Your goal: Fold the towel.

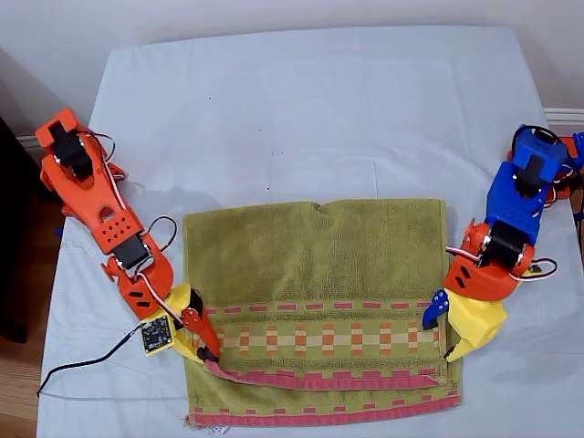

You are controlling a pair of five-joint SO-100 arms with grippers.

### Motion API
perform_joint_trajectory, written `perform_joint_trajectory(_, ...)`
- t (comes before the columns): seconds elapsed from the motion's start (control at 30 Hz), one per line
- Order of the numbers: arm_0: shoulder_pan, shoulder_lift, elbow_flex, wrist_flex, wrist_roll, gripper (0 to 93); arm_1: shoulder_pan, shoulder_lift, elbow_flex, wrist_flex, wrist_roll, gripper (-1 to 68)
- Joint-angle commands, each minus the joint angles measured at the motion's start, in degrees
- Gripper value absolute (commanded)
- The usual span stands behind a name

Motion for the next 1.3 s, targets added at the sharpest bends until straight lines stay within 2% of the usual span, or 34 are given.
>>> perform_joint_trajectory(0.0,1.0,-0.2,-4.0,-2.7,-1.1,7.9,-0.1,1.9,-5.5,-2.0,1.2,35.0)
perform_joint_trajectory(0.1,1.8,-2.5,-5.5,-3.0,-2.2,8.7,0.0,1.9,-5.5,-1.6,1.4,34.9)
perform_joint_trajectory(0.2,2.8,-3.4,-4.3,-10.7,0.6,8.3,0.1,1.8,-5.5,-1.8,1.3,34.9)
perform_joint_trajectory(0.37,3.3,2.4,3.0,-12.0,-1.3,8.2,0.4,1.5,-5.5,-2.6,1.1,34.9)
perform_joint_trajectory(0.43,2.8,4.4,3.7,-7.3,-3.0,9.0,0.4,1.4,-5.5,-2.6,1.1,34.9)
perform_joint_trajectory(0.47,3.3,5.0,4.0,-5.4,-3.0,14.9,0.4,1.3,-5.5,-2.8,0.9,34.9)
perform_joint_trajectory(0.5,3.4,5.1,3.8,-4.0,-3.3,24.9,0.5,1.2,-5.5,-3.0,0.6,34.9)
perform_joint_trajectory(0.67,4.0,5.1,3.3,-1.8,-3.9,57.7,0.8,1.0,-5.5,-3.2,0.3,34.9)
perform_joint_trajectory(0.7,4.0,4.9,2.9,-1.3,-4.0,62.1,0.9,1.0,-5.5,-3.2,0.1,34.9)
perform_joint_trajectory(0.9,4.1,4.0,1.8,-1.3,-3.9,57.8,1.1,1.1,-5.5,-3.2,0.1,34.9)
perform_joint_trajectory(1.03,4.0,4.7,4.0,-7.0,-4.0,53.9,1.2,1.1,-5.5,-2.9,-0.1,34.9)
perform_joint_trajectory(1.27,2.3,13.6,9.4,-17.9,3.3,48.3,2.0,1.4,-5.5,-2.0,-1.2,34.9)
